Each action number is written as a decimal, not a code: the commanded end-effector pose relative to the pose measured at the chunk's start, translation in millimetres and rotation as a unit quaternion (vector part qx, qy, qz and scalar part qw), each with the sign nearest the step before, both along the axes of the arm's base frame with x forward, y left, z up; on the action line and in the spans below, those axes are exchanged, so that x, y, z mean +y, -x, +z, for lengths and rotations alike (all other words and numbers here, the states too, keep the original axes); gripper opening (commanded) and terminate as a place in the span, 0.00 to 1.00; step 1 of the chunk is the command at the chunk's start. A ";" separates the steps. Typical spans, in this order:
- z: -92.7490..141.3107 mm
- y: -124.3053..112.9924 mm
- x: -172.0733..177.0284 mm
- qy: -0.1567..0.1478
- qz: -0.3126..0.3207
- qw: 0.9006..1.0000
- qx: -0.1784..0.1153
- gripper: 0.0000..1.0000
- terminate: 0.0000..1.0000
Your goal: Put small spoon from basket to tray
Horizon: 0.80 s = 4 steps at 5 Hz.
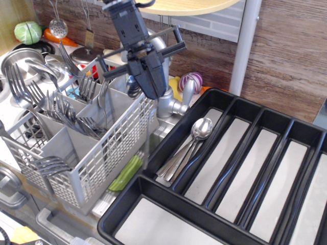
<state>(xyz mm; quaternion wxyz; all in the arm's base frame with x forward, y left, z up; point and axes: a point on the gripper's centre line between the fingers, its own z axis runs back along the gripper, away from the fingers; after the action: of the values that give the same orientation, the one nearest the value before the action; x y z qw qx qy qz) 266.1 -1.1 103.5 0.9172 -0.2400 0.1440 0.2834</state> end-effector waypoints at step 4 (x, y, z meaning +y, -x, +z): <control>-43.6 -19.1 -3.2 0.025 -0.020 0.997 -0.077 1.00 0.00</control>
<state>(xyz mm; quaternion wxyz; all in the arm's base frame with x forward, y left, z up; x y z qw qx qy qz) 281.9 -3.8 48.8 0.9196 -0.2788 0.1079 0.2549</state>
